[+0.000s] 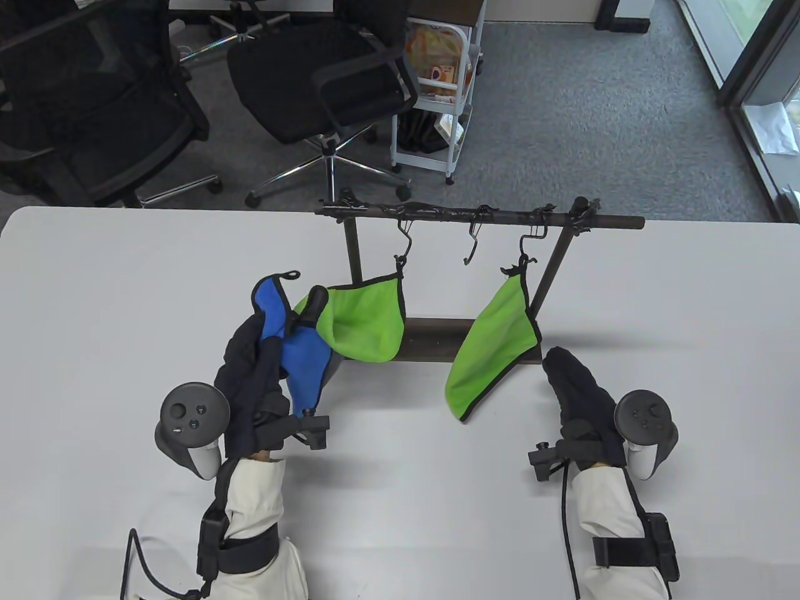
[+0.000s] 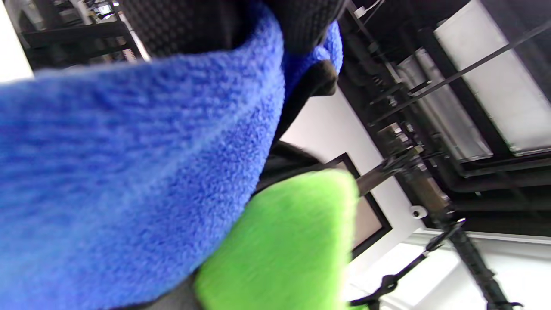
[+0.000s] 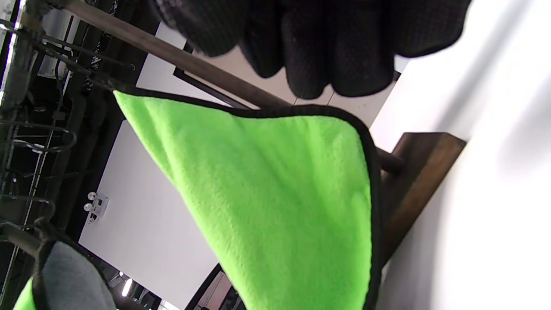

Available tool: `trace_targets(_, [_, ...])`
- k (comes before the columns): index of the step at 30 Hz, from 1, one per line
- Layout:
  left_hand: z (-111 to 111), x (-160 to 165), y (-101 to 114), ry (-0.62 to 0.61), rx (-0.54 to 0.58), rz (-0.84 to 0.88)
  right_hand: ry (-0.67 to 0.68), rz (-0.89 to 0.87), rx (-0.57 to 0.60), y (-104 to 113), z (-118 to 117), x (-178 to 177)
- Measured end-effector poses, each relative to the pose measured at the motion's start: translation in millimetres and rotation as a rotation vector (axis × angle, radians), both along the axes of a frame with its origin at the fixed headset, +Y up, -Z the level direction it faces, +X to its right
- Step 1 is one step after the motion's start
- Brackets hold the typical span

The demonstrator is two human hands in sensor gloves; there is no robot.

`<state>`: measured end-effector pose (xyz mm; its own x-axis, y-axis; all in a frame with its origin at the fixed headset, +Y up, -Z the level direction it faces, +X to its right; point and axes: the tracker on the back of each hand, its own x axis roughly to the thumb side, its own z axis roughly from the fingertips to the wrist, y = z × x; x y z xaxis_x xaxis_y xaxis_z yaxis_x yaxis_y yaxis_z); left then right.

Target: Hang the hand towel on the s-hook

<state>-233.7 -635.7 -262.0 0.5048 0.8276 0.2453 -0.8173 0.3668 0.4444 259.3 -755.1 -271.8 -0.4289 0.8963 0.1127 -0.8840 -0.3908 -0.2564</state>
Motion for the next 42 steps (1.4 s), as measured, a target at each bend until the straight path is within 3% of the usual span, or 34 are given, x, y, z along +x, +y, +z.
trace_targets(11, [18.6,13.7,25.7,-0.137,0.127,0.083,0.001,0.0,-0.001,-0.1,0.0,-0.3])
trace_targets(22, [22.9,49.3,31.9,-0.349,0.131,0.135,0.002,-0.006,-0.001,0.0,-0.1,-0.2])
trace_targets(32, [8.6,94.6,32.3,-0.48,0.085,0.094,-0.006,-0.023,-0.001,0.5,0.1,3.0])
trace_targets(42, [-5.1,124.8,39.9,-0.507,0.055,0.095,-0.005,-0.032,0.003,0.9,0.3,4.5])
